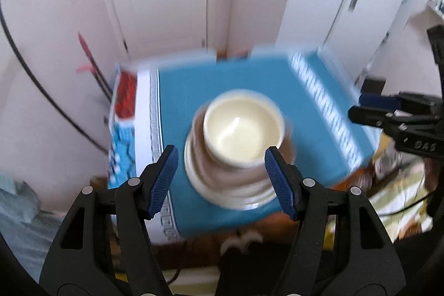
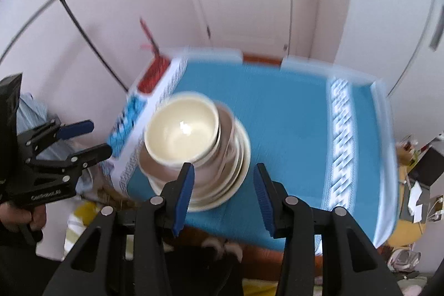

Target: Organize plates and bowls

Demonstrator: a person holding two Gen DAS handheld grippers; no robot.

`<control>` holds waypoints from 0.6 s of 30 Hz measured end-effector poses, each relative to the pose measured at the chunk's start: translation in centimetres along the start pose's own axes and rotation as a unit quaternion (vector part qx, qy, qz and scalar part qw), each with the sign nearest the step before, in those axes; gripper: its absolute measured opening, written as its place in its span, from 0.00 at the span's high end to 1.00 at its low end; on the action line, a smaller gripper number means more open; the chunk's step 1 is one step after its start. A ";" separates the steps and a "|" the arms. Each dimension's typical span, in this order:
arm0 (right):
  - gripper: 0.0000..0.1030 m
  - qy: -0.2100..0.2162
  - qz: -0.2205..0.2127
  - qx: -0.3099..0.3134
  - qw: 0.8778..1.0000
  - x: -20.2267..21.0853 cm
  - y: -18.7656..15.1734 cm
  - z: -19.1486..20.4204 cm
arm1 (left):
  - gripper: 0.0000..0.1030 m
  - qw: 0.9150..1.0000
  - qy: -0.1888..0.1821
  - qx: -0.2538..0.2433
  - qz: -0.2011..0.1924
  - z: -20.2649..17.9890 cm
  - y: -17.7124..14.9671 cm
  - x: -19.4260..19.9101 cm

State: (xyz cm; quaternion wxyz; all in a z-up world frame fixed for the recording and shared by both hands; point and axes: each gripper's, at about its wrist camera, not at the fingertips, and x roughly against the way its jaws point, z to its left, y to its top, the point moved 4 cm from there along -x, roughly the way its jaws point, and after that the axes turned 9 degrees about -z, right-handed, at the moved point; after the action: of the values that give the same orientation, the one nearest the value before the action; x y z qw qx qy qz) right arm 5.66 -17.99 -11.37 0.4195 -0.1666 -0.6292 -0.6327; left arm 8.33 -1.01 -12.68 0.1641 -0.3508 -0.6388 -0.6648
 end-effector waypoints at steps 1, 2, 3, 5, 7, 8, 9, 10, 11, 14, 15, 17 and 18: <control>0.61 -0.006 -0.017 0.001 1.000 1.0 0.5 0.0 | 0.39 1.000 0.005 -0.001 -0.026 -0.4 1.1 1.3; 0.61 -0.012 -0.038 0.000 0.999 2.3 1.2 0.0 | 0.39 0.999 0.008 -0.001 -0.048 -0.7 1.9 2.4; 0.59 -0.016 -0.062 -0.003 0.998 3.6 1.9 0.2 | 0.38 0.998 0.011 -0.001 -0.068 -1.0 2.7 3.4; 0.48 -0.019 -0.099 -0.013 0.995 5.7 2.9 0.5 | 0.25 0.993 0.021 -0.002 -0.120 -1.6 4.4 6.0; 0.36 -0.022 -0.131 -0.023 0.991 7.7 3.6 0.7 | 0.07 0.986 0.034 -0.004 -0.164 -1.9 5.7 8.2; 0.36 -0.025 -0.146 -0.025 0.989 8.6 4.0 0.8 | 0.06 0.983 0.039 -0.007 -0.181 -2.1 6.1 9.1; 0.36 -0.032 -0.161 -0.027 0.986 9.5 4.2 0.9 | 0.05 0.980 0.043 -0.010 -0.196 -2.2 6.5 10.0; 0.36 -0.036 -0.172 -0.028 0.984 10.2 4.4 0.9 | 0.04 0.977 0.047 -0.013 -0.207 -2.4 6.8 10.7; 0.35 -0.042 -0.184 -0.030 0.982 10.9 4.6 1.0 | 0.03 0.975 0.053 -0.013 -0.215 -2.3 7.1 11.2; 0.10 -0.055 -0.220 -0.040 0.973 12.6 4.9 1.1 | 0.00 0.968 0.077 -0.008 -0.240 -2.2 7.5 12.8; 0.04 -0.064 -0.230 -0.044 0.970 13.2 5.0 1.2 | 0.00 0.966 0.082 -0.005 -0.247 -2.2 7.6 13.1; 0.01 -0.092 -0.246 -0.043 0.964 13.7 5.0 1.4 | 0.00 0.962 0.087 -0.003 -0.261 -2.2 7.4 13.7; 0.01 -0.104 -0.249 -0.039 0.962 13.8 5.1 1.5 | 0.00 0.960 0.088 -0.004 -0.266 -2.2 7.3 13.9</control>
State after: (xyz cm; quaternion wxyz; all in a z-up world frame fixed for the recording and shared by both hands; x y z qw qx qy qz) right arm 0.79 -20.30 2.34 0.1739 -0.0858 -0.6655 -0.7208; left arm 2.84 -0.92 2.21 0.0350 -0.1088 -0.6898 -0.7149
